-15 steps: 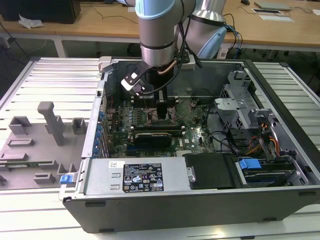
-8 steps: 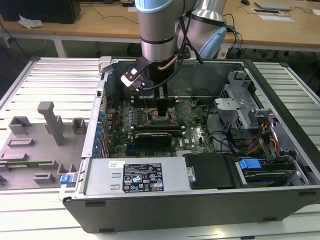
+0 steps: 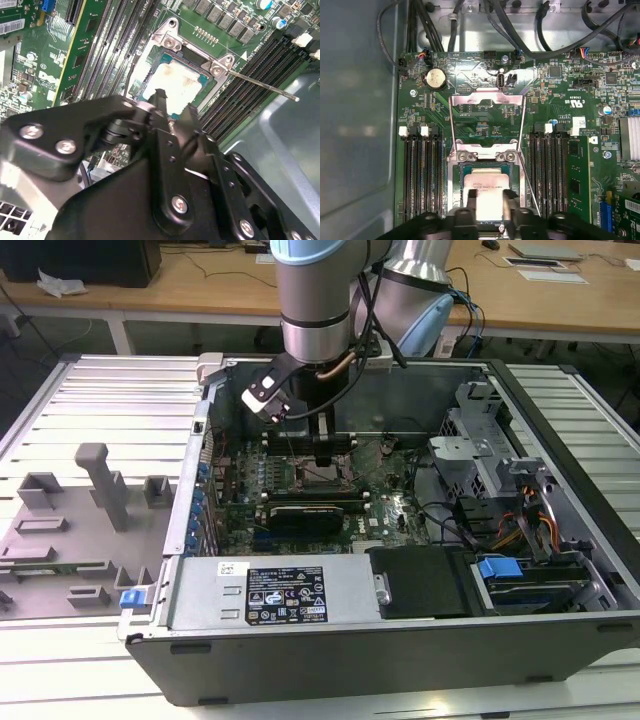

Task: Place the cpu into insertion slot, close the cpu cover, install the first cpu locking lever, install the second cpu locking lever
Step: 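Place the cpu into insertion slot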

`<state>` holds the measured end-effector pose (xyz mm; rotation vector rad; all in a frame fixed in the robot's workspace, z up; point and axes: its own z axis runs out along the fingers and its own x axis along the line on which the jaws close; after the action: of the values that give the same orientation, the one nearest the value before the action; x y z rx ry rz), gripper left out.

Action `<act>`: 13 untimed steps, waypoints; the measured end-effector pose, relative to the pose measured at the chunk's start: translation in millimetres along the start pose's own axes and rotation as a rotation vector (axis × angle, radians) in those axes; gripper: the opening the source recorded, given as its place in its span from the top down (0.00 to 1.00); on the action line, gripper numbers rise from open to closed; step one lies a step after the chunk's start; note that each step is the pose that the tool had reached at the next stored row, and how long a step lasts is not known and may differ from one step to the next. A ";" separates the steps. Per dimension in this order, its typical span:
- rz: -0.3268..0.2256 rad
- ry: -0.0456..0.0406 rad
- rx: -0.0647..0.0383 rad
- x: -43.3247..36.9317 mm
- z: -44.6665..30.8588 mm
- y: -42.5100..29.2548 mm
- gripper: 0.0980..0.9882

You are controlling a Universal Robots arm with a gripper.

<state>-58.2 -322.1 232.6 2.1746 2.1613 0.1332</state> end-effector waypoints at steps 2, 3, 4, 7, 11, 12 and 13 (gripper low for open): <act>0.000 0.0000 0.000 0.0 -0.2 0.0 0.85; 0.000 -0.0001 0.000 0.0 -0.3 0.0 0.92; 0.000 -0.0001 0.000 0.0 -0.3 0.0 0.99; 0.000 0.0001 0.000 0.0 -0.5 0.1 0.99; 0.001 0.0080 0.020 -0.4 -0.2 0.3 0.99; 0.001 0.0081 0.020 -0.5 -0.1 0.3 0.99; 0.001 0.0080 0.020 -0.6 -0.2 0.3 0.99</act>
<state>-57.9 -322.7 232.8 2.1899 2.1753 0.1206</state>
